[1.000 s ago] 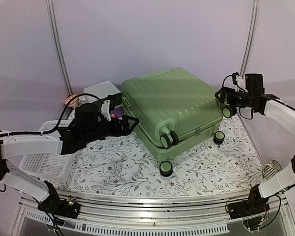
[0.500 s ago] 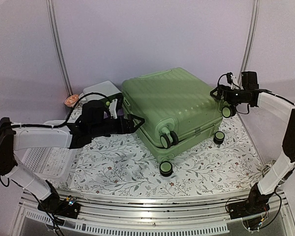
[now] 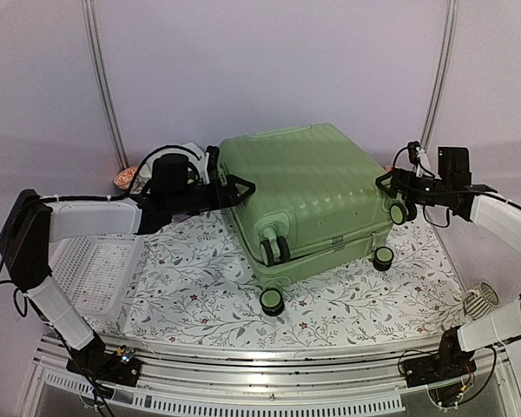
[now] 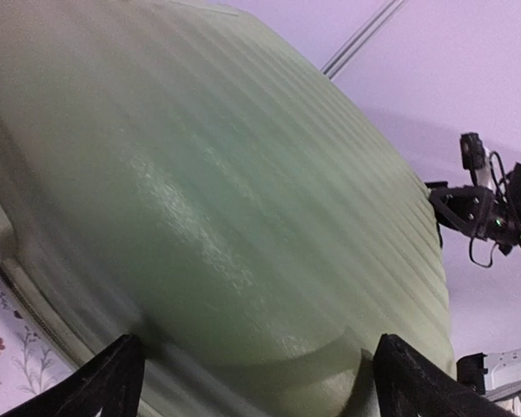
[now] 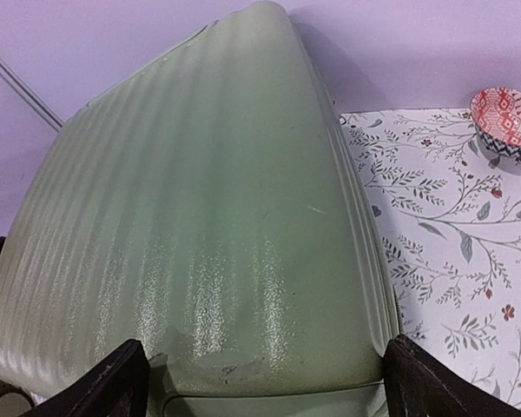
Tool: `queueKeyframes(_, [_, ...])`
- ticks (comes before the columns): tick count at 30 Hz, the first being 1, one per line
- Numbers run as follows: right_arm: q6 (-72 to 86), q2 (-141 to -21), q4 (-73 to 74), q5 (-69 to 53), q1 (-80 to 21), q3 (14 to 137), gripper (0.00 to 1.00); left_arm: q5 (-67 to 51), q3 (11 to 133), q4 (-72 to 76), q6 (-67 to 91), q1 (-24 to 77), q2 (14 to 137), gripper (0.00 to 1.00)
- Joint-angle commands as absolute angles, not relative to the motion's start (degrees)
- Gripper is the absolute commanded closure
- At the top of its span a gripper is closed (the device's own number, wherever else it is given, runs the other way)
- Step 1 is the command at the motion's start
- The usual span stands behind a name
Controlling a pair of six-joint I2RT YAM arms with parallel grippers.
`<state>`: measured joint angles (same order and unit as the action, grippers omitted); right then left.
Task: Open, take out, and arrange the luggage
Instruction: Adjust the luggage at the center of the board.
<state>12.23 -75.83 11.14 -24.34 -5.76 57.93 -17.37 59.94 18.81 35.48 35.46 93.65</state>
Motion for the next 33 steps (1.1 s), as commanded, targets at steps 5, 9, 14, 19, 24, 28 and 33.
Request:
queueKeyframes(5, [19.2, -61.5, 21.2, -30.6, -20.0, 47.8, 0.08, -23.4, 68.0, 18.5, 31.8, 34.7, 104.2, 0.1])
queueKeyframes(9, [21.2, -60.3, 23.9, -26.1, -25.7, 48.7, 0.08, -22.2, 70.9, 17.6, 30.1, 34.3, 106.6, 0.11])
queueKeyframes(14, [22.0, -59.9, 24.5, -21.6, -26.8, 48.9, 0.08, -22.8, 73.4, 13.4, 27.8, 34.3, 106.2, 0.11])
queueKeyframes(19, [21.3, -58.6, 26.6, -12.1, -26.8, 51.8, 0.06, -20.5, 68.5, 12.2, 24.8, 34.3, 98.4, 0.1])
queueKeyframes(24, [18.7, -58.1, 30.3, -6.2, -26.8, 56.0, 0.04, -19.8, 61.3, 10.7, 23.0, 34.6, 88.9, 0.1])
queueKeyframes(28, [16.9, -58.2, 32.1, -4.3, -26.8, 58.4, 0.03, -18.0, 57.3, 7.4, 23.0, 35.1, 82.7, 0.1])
queueKeyframes(33, [15.9, -58.7, 32.9, -3.0, -26.8, 60.3, 0.03, -14.0, 52.3, 3.7, 21.4, 36.9, 74.8, 0.1])
